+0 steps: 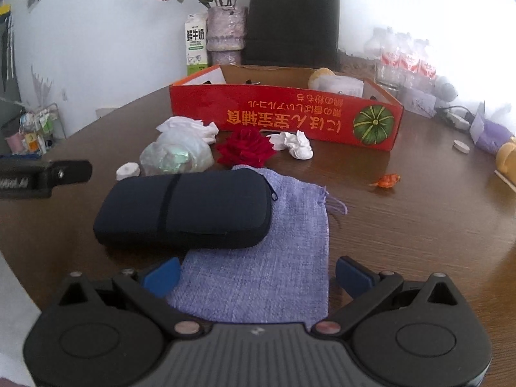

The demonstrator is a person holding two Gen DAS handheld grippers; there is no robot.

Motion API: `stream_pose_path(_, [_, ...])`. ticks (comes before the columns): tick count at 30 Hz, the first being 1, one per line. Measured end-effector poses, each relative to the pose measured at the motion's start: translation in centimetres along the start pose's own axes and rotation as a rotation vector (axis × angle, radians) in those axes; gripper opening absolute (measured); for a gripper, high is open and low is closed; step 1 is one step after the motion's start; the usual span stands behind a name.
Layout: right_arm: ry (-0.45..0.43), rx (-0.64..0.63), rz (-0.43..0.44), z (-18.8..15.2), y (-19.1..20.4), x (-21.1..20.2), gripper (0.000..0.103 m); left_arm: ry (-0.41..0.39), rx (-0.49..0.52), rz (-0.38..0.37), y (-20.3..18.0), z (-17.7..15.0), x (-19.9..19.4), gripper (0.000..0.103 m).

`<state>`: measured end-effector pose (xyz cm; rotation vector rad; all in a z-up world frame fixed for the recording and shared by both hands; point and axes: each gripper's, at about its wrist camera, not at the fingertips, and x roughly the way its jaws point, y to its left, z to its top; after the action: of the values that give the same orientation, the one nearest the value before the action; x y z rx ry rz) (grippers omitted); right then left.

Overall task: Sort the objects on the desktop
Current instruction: 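Move the left gripper to the dark blue pouch while the right approaches the purple cloth, then grasp the dark blue pouch with the left gripper while the right grasps the purple cloth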

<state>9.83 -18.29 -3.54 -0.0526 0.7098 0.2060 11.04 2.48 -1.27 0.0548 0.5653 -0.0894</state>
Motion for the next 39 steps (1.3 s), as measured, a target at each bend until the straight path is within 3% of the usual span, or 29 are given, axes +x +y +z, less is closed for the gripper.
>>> stream_pose_path(2, [-0.015, -0.009, 0.001, -0.1, 0.0, 0.1, 0.102, -0.001, 0.006, -0.005, -0.2, 0.0, 0.0, 0.103])
stream_pose_path(7, [-0.037, -0.025, 0.019, -0.1, 0.0, -0.3, 0.082, -0.001, 0.013, -0.011, -0.6, 0.3, 0.1, 0.103])
stream_pose_path(10, [-0.047, -0.024, 0.026, -0.1, -0.2, -0.6, 0.063, -0.002, 0.02, -0.018, -1.0, 0.4, 0.2, 0.103])
stream_pose_path(12, [-0.054, -0.019, 0.027, 0.0, -0.3, -0.7, 0.036, -0.001, 0.027, -0.022, -1.3, 0.4, 0.2, 0.103])
stream_pose_path(14, [-0.056, -0.011, 0.037, 0.1, -0.6, -0.8, 0.018, 0.0, 0.039, -0.029, -1.5, 0.5, 0.3, 0.103])
stream_pose_path(15, [-0.057, -0.01, 0.048, 0.2, -0.7, -0.8, 0.014, 0.0, 0.047, -0.034, -1.7, 0.5, 0.4, 0.103])
stream_pose_path(21, [-0.089, -0.031, 0.051, 0.9, -1.5, -1.0, 0.008, -0.006, 0.085, -0.054, -3.0, 1.0, 0.5, 0.103])
stream_pose_path(39, [-0.118, -0.035, 0.025, 1.9, -3.8, -0.4, 0.008, 0.057, 0.196, -0.163, -6.5, 1.0, 2.3, 0.103])
